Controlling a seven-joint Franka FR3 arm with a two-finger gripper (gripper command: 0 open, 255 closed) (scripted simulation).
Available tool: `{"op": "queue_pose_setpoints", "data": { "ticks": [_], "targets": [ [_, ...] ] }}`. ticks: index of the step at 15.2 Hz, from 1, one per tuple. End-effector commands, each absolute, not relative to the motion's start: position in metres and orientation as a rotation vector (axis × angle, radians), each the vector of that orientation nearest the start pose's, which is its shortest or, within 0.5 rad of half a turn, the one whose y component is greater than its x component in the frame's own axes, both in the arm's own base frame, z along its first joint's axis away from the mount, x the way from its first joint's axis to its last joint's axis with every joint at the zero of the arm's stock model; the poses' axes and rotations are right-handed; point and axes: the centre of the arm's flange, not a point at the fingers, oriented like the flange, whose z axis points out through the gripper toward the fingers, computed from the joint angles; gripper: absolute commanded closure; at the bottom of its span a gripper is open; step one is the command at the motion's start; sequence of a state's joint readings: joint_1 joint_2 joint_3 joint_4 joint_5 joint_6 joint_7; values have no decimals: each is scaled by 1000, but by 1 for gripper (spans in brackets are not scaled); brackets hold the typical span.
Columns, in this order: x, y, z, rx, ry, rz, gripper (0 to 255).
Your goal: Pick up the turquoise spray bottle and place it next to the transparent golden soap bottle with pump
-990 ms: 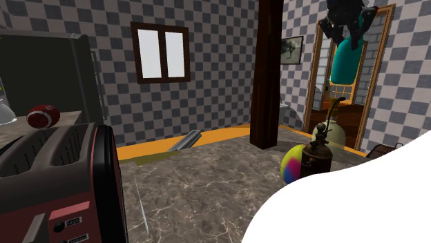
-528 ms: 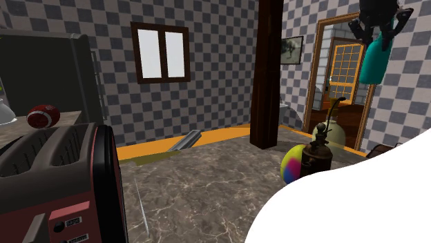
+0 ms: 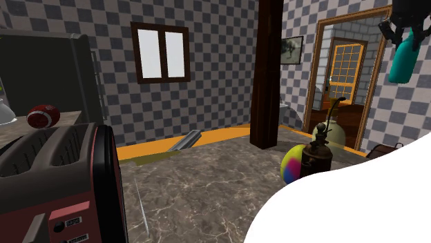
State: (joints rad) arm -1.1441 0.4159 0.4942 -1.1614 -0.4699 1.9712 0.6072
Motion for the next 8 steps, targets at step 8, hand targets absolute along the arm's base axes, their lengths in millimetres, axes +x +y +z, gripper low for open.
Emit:
{"op": "queue_pose_setpoints", "data": {
  "ticks": [8],
  "targets": [
    [481,-525,588,-2722,1962,-726,255]
  ]
}}
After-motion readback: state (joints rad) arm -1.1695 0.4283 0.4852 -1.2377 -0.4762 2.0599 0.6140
